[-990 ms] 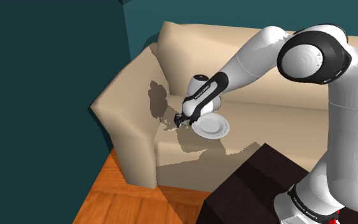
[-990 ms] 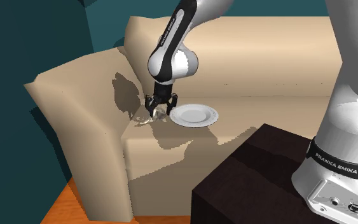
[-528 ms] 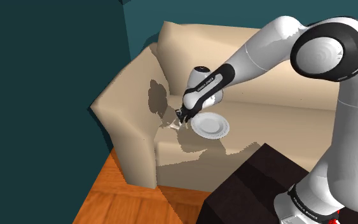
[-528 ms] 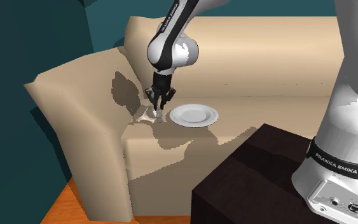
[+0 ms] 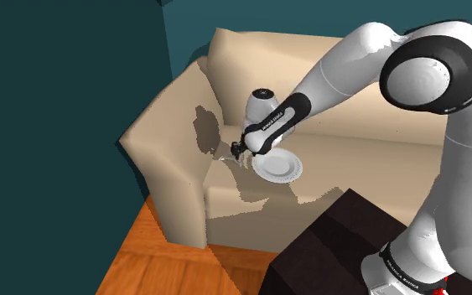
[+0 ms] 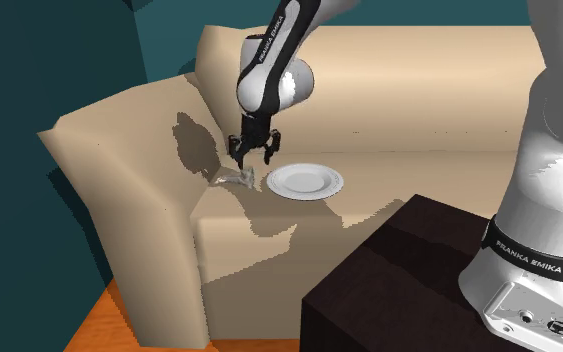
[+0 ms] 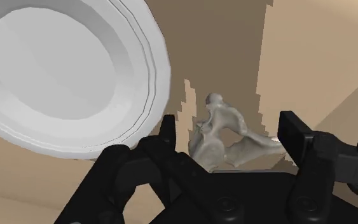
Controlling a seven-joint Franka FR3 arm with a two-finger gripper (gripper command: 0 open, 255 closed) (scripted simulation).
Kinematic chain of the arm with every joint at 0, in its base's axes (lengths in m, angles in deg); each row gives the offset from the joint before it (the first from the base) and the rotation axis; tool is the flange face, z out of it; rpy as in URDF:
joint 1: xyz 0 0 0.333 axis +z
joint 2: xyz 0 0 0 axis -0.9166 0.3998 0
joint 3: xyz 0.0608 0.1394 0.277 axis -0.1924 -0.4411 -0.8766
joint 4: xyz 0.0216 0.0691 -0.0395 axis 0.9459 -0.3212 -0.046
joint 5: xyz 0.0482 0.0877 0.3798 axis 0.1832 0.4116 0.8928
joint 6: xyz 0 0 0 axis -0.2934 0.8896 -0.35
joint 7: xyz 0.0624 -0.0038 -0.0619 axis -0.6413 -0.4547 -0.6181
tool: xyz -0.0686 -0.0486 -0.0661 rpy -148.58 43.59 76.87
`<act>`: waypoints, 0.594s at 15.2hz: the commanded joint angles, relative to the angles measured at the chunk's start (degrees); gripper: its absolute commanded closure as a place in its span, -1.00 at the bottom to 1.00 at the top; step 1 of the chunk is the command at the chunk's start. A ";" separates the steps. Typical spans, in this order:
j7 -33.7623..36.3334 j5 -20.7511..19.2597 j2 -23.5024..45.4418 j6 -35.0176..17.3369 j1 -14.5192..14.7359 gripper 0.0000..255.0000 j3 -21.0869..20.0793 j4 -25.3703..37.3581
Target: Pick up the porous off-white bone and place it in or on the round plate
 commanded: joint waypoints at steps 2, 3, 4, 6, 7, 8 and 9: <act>42.57 -15.31 12.81 1.20 26.39 -1.00 23.57 7.19; 46.42 -15.00 16.03 2.91 29.61 -1.00 26.55 9.24; 45.94 -14.28 16.85 2.41 29.30 -1.00 26.47 9.55; 45.57 -13.71 18.23 1.53 28.21 -1.00 25.87 10.24; 45.44 -13.51 18.89 1.11 27.62 -1.00 25.54 10.61; 45.33 -13.33 19.56 0.70 27.04 -1.00 25.20 10.99; 45.21 -13.16 20.23 0.31 26.46 -1.00 24.87 11.39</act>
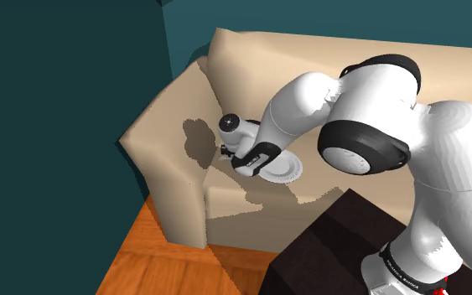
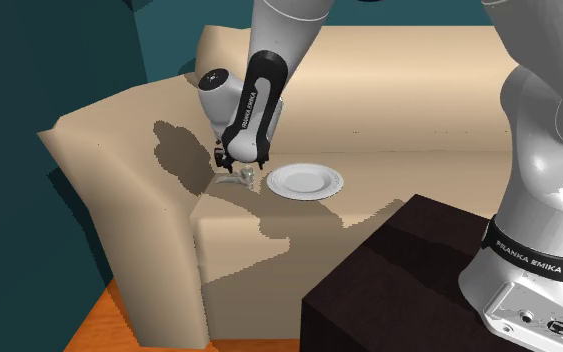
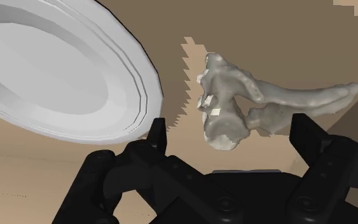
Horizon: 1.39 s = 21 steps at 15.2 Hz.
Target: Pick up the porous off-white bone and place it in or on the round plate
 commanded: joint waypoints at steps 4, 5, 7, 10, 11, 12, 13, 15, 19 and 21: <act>-0.17 0.37 1.60 -0.88 -1.33 -1.00 -0.65 1.02; -0.17 0.37 1.60 -0.88 -1.33 -1.00 -0.65 1.02; -0.17 0.37 1.60 -0.88 -1.33 -1.00 -0.65 1.02; -0.17 0.37 1.59 -0.88 -1.33 1.00 -0.64 1.01; -0.17 0.37 1.59 -0.88 -1.33 1.00 -0.64 1.01; -0.17 0.37 1.59 -0.88 -1.33 1.00 -0.64 1.01; -0.17 0.37 1.61 -0.88 -1.35 1.00 -0.66 1.03; -0.16 0.39 1.66 -0.86 -1.36 1.00 -0.68 1.09; -0.16 0.39 1.65 -0.86 -1.36 1.00 -0.68 1.09; -14.31 4.66 -3.52 5.94 -15.03 -1.00 -12.34 5.33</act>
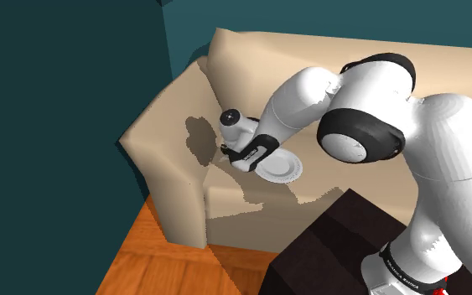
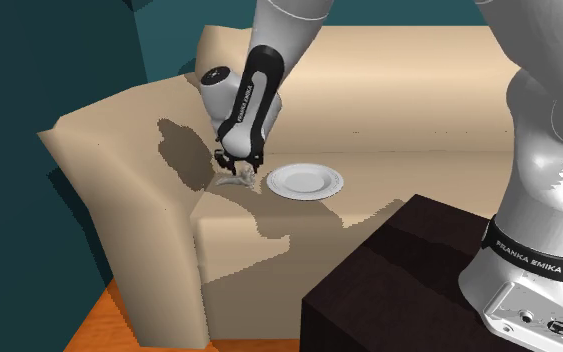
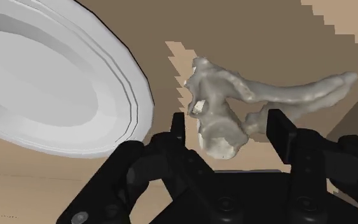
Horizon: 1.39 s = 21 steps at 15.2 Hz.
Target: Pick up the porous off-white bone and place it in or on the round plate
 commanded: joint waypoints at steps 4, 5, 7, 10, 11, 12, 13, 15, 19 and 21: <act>-37.68 14.97 1.80 30.66 -32.32 -1.00 -25.62 24.22; -37.74 15.08 2.25 30.16 -32.30 -1.00 -25.60 24.15; -37.80 15.19 3.17 29.16 -32.37 -1.00 -25.68 24.08; -37.90 15.37 4.89 27.44 -32.51 -1.00 -25.85 24.08; -37.90 15.37 4.88 27.44 -32.51 -1.00 -25.85 24.06; -37.90 15.37 4.89 27.44 -32.51 -1.00 -25.85 24.07; -37.90 15.37 4.89 27.44 -32.51 -1.00 -25.85 24.08; -37.90 15.37 4.89 27.44 -32.51 -1.00 -25.85 24.08; -37.90 15.36 4.89 27.45 -32.51 1.00 -25.85 24.08; -37.90 15.36 4.89 27.45 -32.51 1.00 -25.85 24.08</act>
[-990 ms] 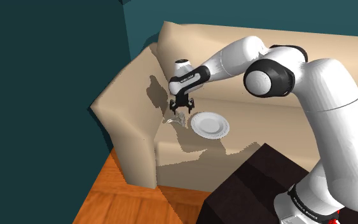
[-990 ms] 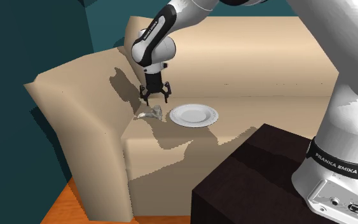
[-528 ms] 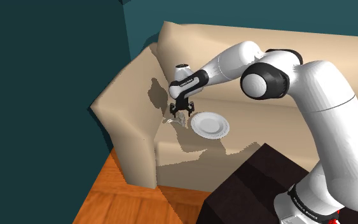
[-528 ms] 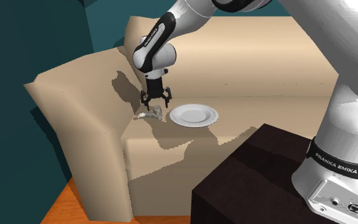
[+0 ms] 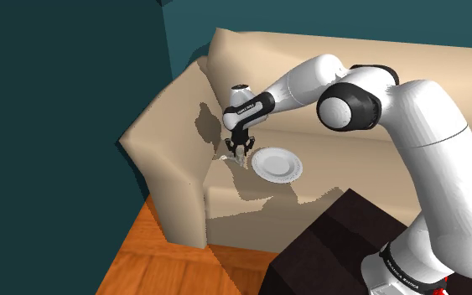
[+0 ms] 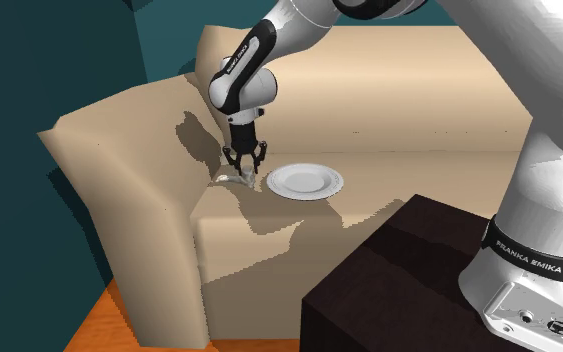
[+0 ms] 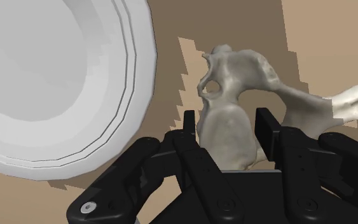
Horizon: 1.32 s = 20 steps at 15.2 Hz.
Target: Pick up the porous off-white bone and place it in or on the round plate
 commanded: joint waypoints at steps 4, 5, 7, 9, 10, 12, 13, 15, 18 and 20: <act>0.00 0.00 0.01 0.01 0.00 1.00 0.00 -0.01; 0.00 0.00 0.01 0.01 0.00 1.00 0.00 -0.02; 0.00 0.00 0.02 0.00 0.00 1.00 0.00 0.00; 0.03 -0.10 -1.10 0.84 0.07 1.00 0.10 -0.28; 0.04 -0.15 -1.64 1.27 0.11 1.00 0.16 -0.40; 0.07 -0.26 -2.70 2.16 0.19 1.00 0.26 -0.56; 0.09 -0.31 -3.22 2.61 0.22 1.00 0.31 -0.63; 0.12 -0.42 -4.22 3.55 0.29 1.00 0.40 -0.70; 0.17 -0.58 -5.69 4.98 0.39 1.00 0.54 -0.72; 0.20 -0.69 -6.62 5.97 0.45 1.00 0.64 -0.66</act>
